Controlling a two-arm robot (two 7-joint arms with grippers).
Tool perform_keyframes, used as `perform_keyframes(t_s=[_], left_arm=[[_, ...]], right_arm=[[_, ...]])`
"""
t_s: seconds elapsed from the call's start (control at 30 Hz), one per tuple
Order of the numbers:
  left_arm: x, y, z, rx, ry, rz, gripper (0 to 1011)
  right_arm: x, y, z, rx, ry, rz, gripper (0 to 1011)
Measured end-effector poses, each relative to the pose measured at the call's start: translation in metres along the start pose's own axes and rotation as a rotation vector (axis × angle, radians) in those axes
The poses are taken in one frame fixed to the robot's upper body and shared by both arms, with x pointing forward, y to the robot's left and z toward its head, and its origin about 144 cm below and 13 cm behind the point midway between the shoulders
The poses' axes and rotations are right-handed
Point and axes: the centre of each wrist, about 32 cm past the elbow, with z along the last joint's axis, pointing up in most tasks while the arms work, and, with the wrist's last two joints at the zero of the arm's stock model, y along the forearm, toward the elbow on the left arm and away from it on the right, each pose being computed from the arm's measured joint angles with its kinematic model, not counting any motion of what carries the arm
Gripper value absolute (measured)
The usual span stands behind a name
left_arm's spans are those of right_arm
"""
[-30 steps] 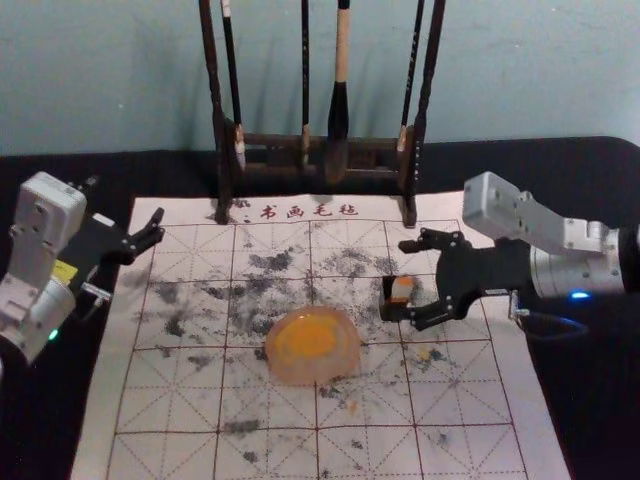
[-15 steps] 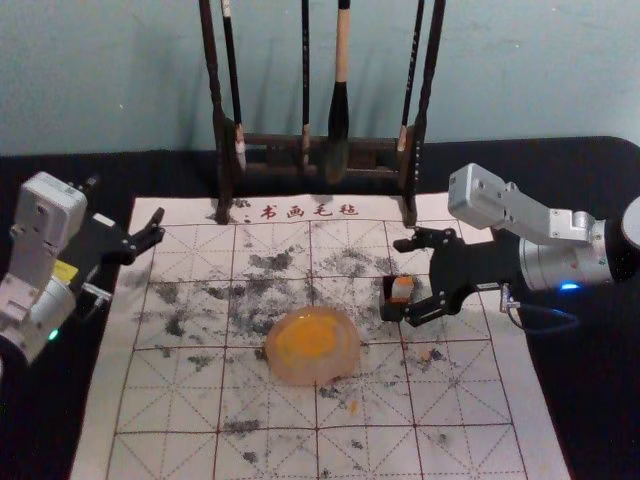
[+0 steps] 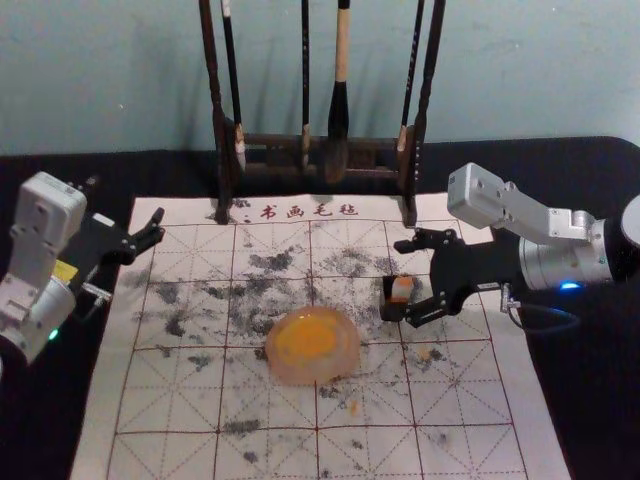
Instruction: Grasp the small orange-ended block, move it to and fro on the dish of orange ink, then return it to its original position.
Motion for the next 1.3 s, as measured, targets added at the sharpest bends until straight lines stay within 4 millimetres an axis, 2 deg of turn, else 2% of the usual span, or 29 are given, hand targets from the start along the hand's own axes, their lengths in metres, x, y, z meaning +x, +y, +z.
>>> perform_keyframes(t_s=[0.1,0.5,0.6,0.63,0.73,1.0,1.13,1.3], left_arm=[[0.0000,0.0000,0.0000,0.000,0.000,0.000,1001],[0.0000,0.0000,0.0000,0.000,0.000,0.000,1001],[0.0000,0.0000,0.0000,0.000,0.000,0.000,1001],[0.0000,0.0000,0.0000,0.000,0.000,0.000,1001],[0.0000,0.0000,0.0000,0.000,0.000,0.000,1001],[0.0000,0.0000,0.0000,0.000,0.000,0.000,1001],[0.0000,0.0000,0.0000,0.000,0.000,0.000,1001],[0.0000,0.0000,0.0000,0.000,0.000,0.000,1001]], right_arm=[[0.0000,-0.0001,0.0000,0.000,0.000,0.000,1000],[0.0001,-0.0002,0.0001,0.002,0.001,-0.001,738],[0.0000,-0.0002,0.0000,0.002,0.001,-0.001,639],[0.0000,-0.0003,0.0000,0.002,0.001,-0.001,578],[0.0000,-0.0002,0.0000,0.002,0.001,-0.001,504],[0.0000,-0.0002,0.0000,0.002,0.000,-0.001,218],[-0.0001,-0.0002,0.0000,0.002,0.000,-0.001,150],[-0.0002,-0.0002,-0.0001,0.004,0.002,-0.001,142]])
